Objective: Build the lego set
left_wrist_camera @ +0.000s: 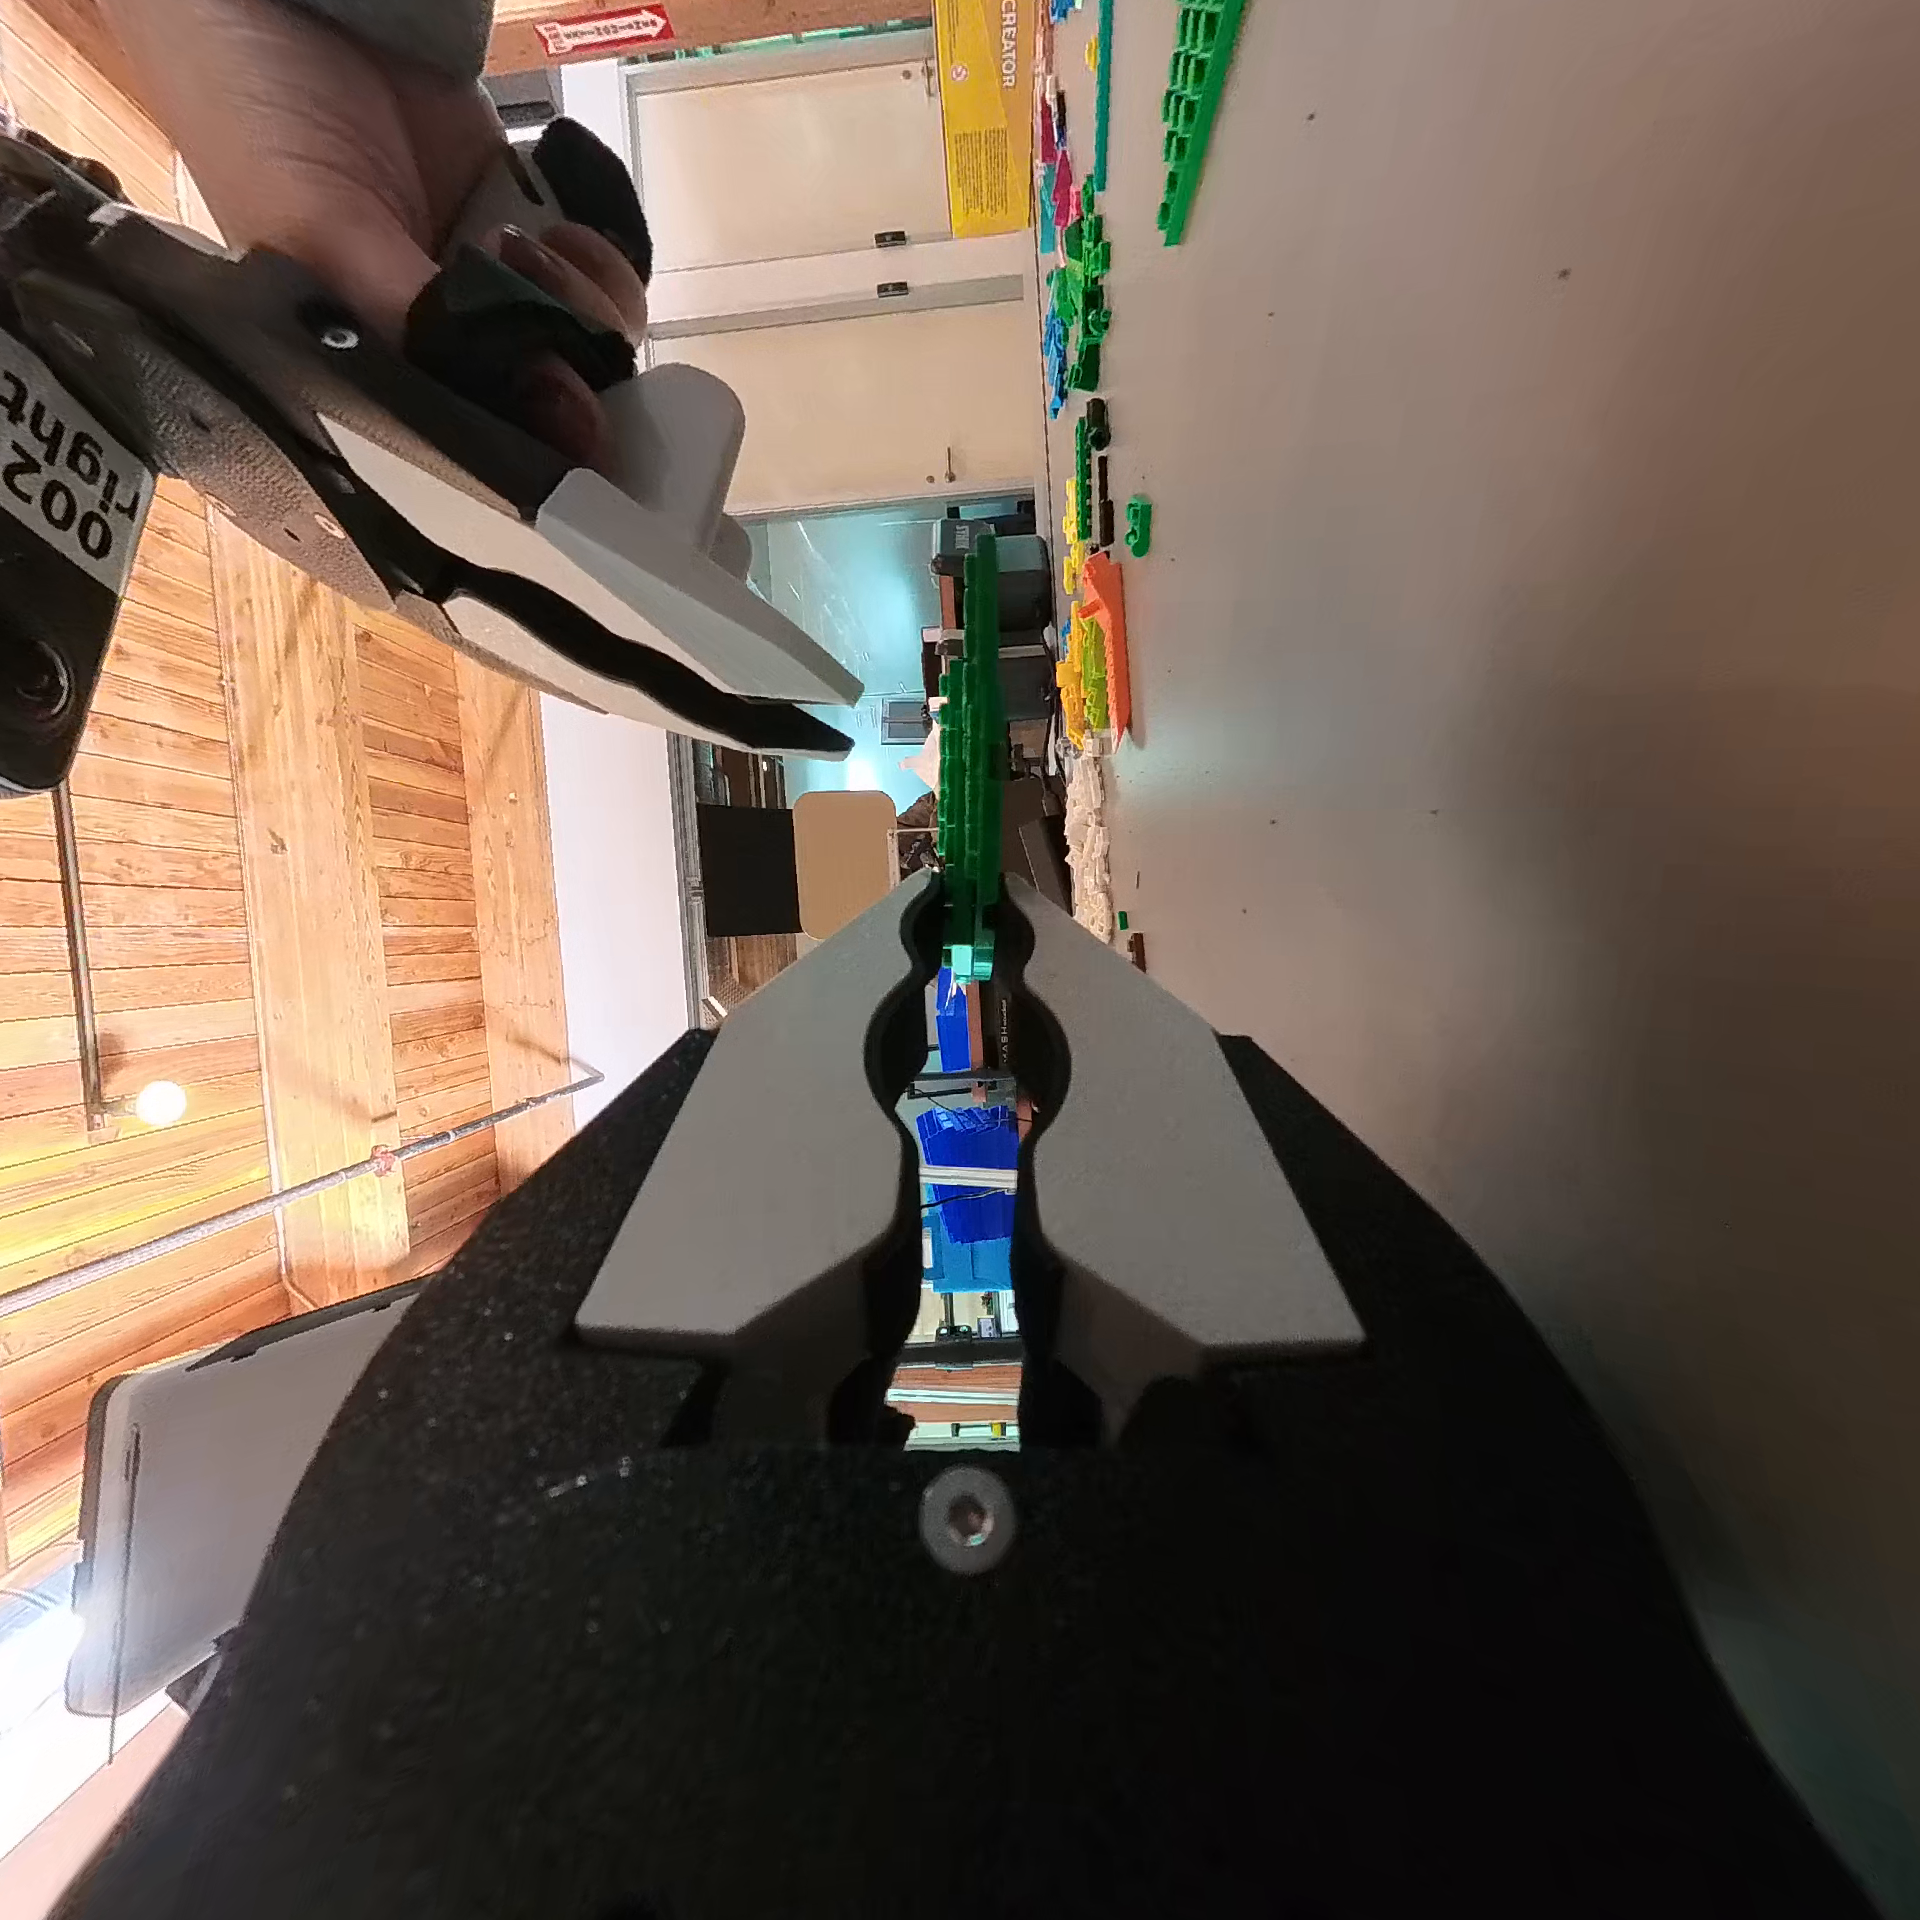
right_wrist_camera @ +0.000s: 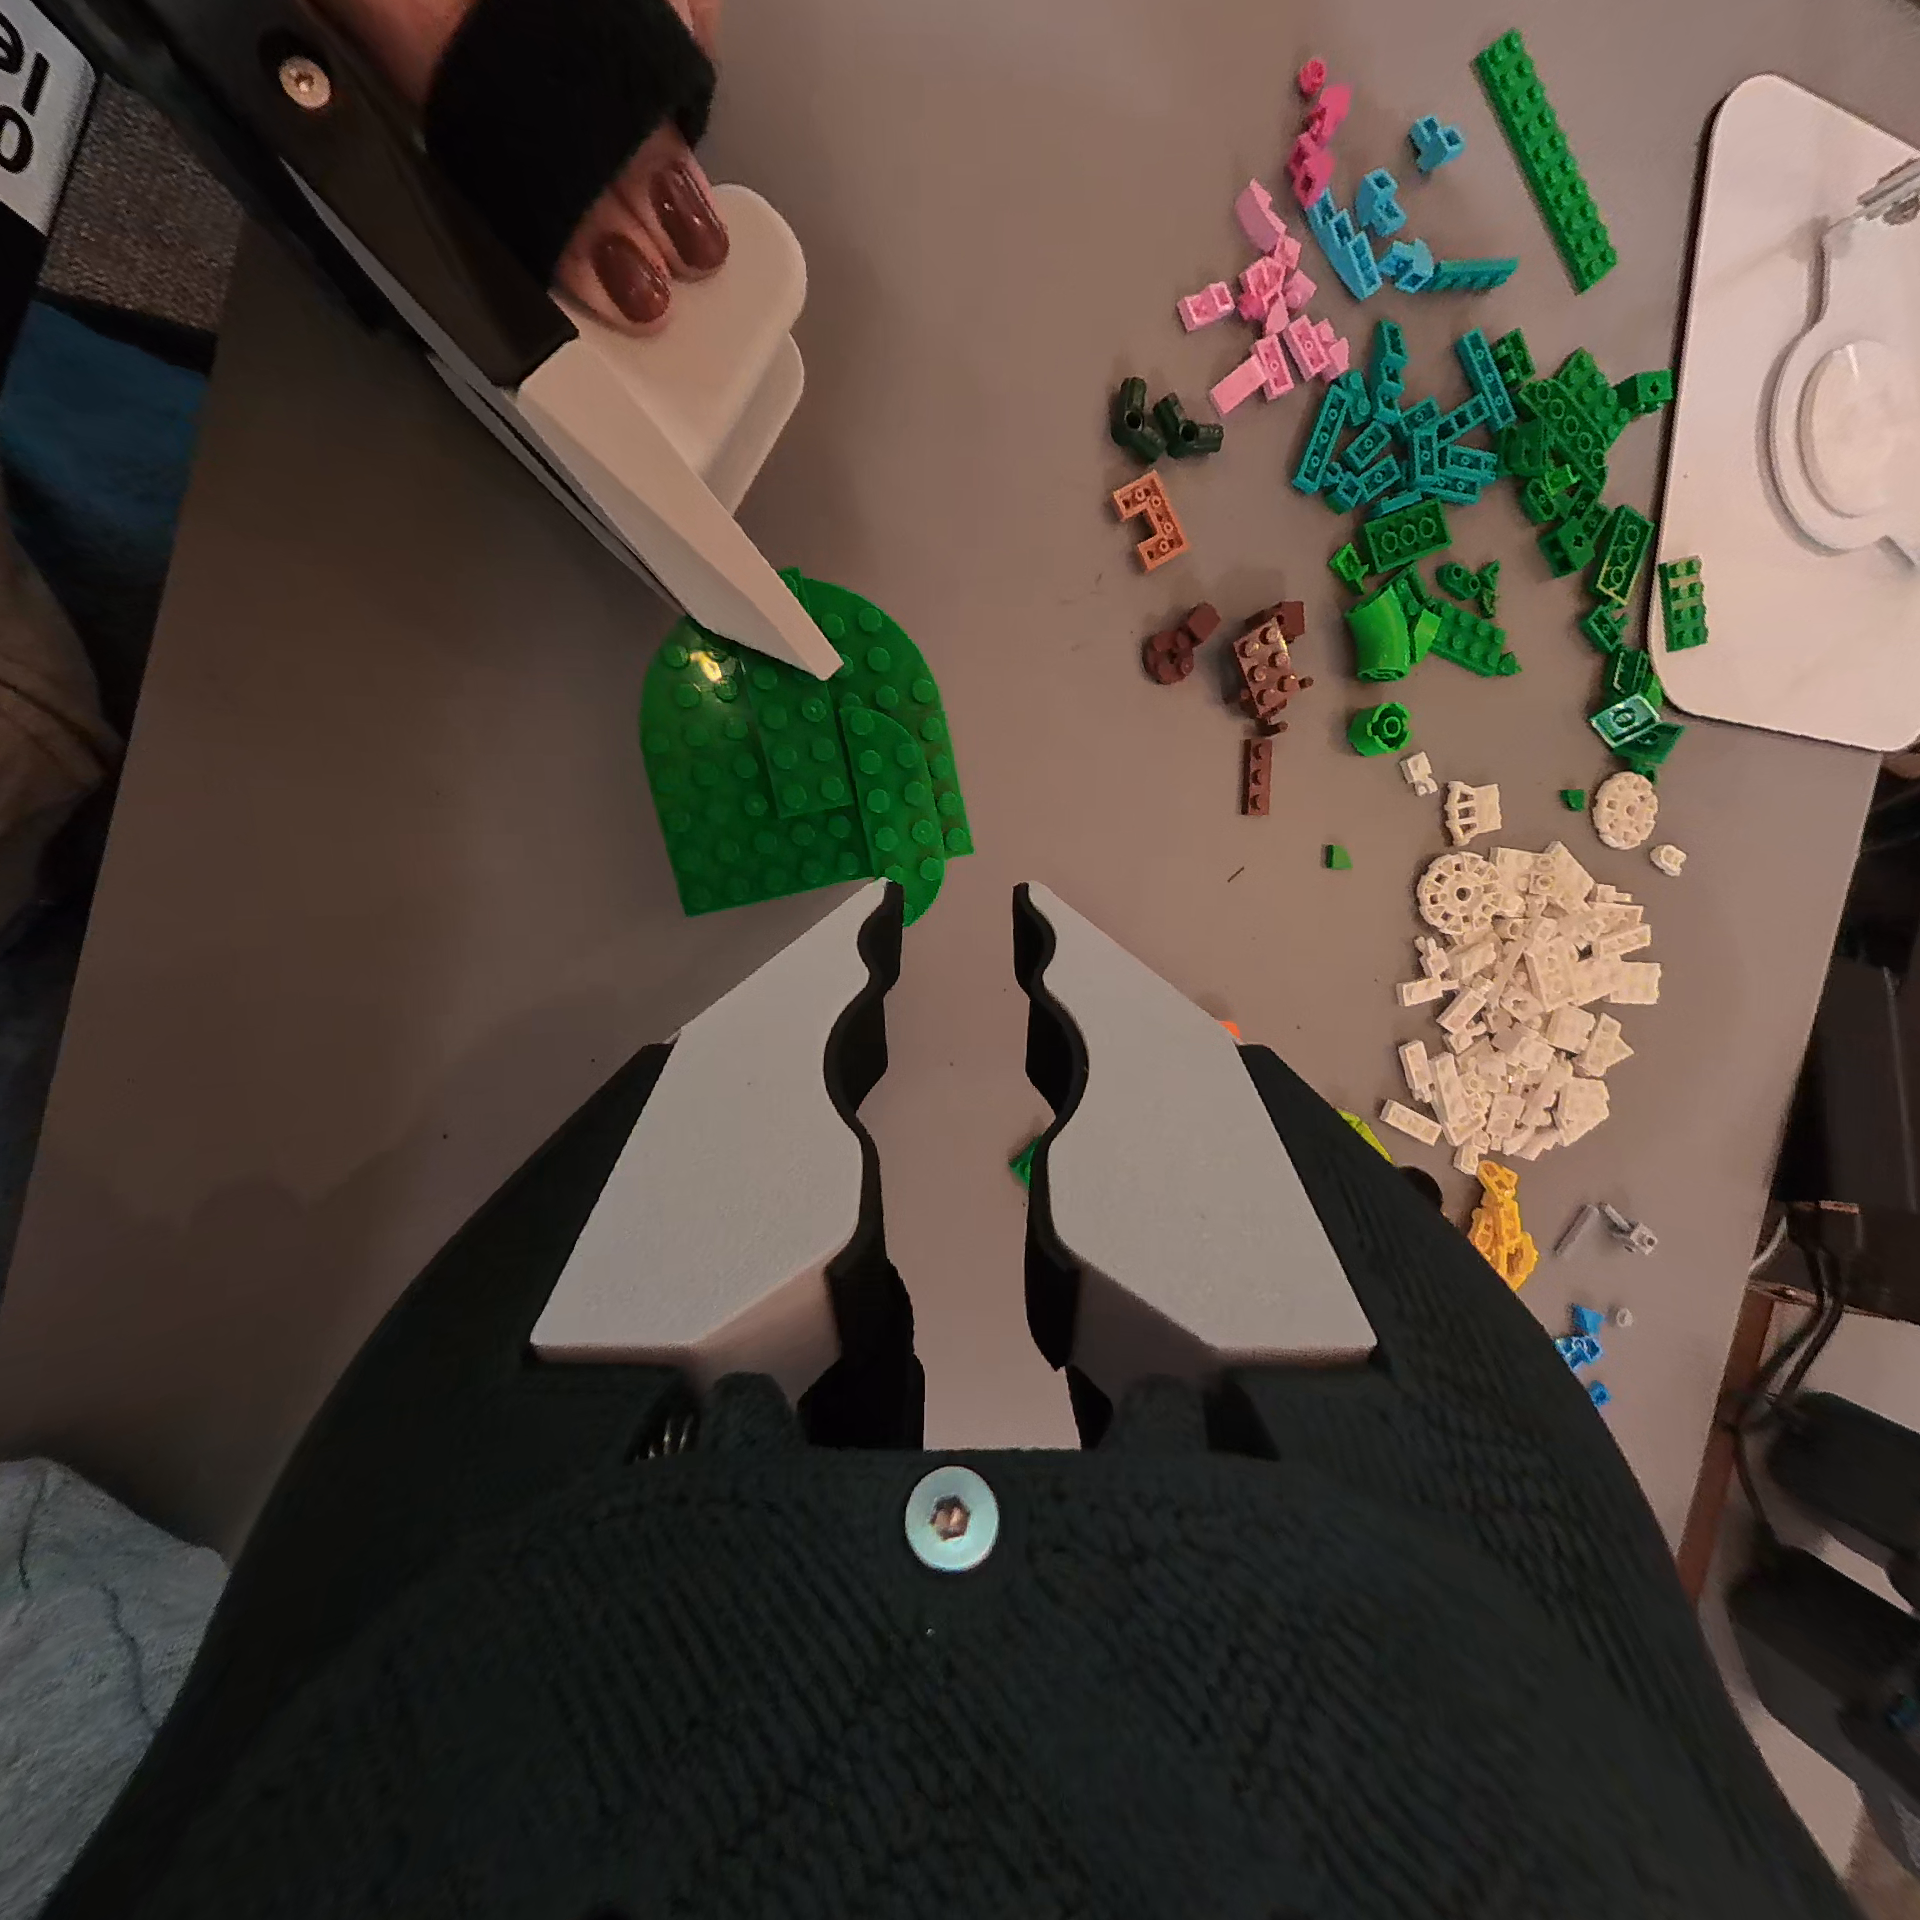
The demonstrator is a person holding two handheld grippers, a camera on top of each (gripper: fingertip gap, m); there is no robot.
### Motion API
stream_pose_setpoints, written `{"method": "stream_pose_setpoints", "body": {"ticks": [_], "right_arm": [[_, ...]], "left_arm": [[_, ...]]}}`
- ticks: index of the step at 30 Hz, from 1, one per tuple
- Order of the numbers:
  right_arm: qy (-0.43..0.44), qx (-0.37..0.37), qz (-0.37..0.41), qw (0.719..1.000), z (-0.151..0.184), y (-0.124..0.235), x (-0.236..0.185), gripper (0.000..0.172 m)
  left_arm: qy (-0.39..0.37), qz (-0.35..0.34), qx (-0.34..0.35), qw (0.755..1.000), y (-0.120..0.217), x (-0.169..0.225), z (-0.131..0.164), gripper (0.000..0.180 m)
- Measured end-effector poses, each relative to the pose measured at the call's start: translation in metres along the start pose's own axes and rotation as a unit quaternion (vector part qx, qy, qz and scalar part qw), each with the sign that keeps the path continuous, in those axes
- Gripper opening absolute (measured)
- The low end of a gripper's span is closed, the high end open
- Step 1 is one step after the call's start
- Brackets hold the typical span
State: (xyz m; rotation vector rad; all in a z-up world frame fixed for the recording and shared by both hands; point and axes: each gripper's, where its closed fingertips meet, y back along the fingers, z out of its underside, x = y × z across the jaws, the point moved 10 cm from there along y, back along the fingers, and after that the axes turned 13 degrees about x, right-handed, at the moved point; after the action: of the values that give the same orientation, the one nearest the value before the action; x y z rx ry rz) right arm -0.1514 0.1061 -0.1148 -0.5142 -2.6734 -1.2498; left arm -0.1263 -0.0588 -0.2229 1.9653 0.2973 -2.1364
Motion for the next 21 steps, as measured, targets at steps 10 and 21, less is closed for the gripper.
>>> {"method": "stream_pose_setpoints", "body": {"ticks": [10, 21], "right_arm": [[0.001, 0.006, 0.001, 1.000, 0.0024, 0.0018, 0.0017, 0.020], [0.006, 0.009, -0.004, 1.000, 0.0028, 0.0004, 0.0012, 0.020]], "left_arm": [[-0.005, 0.000, 0.000, 1.000, -0.0001, 0.0005, -0.0006, 0.004], [-0.005, 0.000, 0.001, 1.000, -0.0001, 0.0005, -0.0008, 0.004]]}}
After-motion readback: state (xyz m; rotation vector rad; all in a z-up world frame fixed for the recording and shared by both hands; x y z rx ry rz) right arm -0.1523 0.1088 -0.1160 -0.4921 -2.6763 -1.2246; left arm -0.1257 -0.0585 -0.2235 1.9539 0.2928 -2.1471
